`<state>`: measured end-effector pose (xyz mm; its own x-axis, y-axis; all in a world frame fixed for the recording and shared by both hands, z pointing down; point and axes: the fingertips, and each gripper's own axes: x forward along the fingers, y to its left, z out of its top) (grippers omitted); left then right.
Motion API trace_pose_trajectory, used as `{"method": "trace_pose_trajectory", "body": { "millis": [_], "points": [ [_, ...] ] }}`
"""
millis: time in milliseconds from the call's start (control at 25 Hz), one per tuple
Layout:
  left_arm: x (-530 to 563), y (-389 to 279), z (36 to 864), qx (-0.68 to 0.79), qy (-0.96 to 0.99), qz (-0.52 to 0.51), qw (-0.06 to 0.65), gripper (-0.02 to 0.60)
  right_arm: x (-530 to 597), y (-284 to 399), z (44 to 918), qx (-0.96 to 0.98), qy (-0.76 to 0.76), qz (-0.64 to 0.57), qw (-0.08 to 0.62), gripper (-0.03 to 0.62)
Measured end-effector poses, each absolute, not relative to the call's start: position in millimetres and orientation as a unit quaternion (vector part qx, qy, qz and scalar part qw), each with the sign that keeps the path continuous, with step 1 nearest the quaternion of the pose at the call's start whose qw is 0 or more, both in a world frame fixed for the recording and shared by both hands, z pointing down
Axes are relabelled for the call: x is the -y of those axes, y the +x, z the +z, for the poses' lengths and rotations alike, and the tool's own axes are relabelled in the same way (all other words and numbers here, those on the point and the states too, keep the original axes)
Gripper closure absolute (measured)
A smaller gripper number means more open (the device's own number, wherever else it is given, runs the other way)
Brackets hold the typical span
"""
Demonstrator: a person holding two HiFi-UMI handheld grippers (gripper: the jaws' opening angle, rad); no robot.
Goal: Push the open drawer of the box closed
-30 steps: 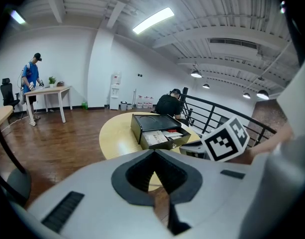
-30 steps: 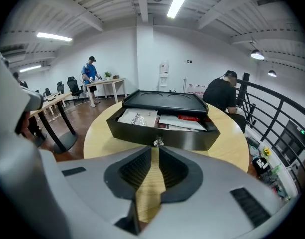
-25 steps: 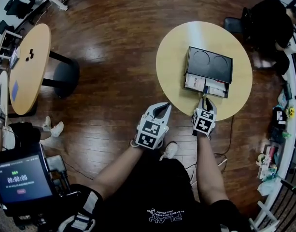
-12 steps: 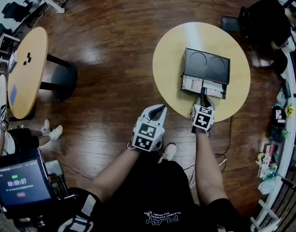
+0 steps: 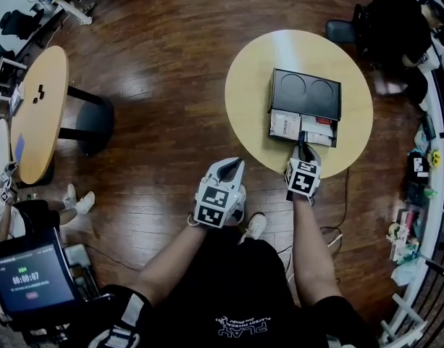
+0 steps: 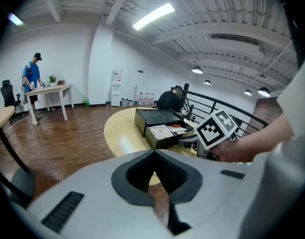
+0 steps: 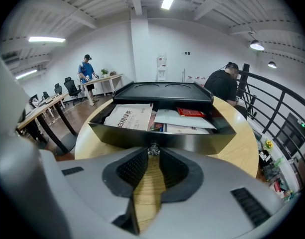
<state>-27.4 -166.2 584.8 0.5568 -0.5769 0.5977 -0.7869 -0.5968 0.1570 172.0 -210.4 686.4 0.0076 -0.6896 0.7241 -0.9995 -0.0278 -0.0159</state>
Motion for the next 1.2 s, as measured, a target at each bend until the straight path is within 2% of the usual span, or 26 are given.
{"method": "trace_pose_trajectory", "body": {
  "millis": [1200],
  "points": [
    [159.2,-24.9,585.9,0.388,0.86,0.252,0.216,0.584,273.9,190.4,671.8,0.642,0.665,0.266,0.272,0.516]
  ]
}}
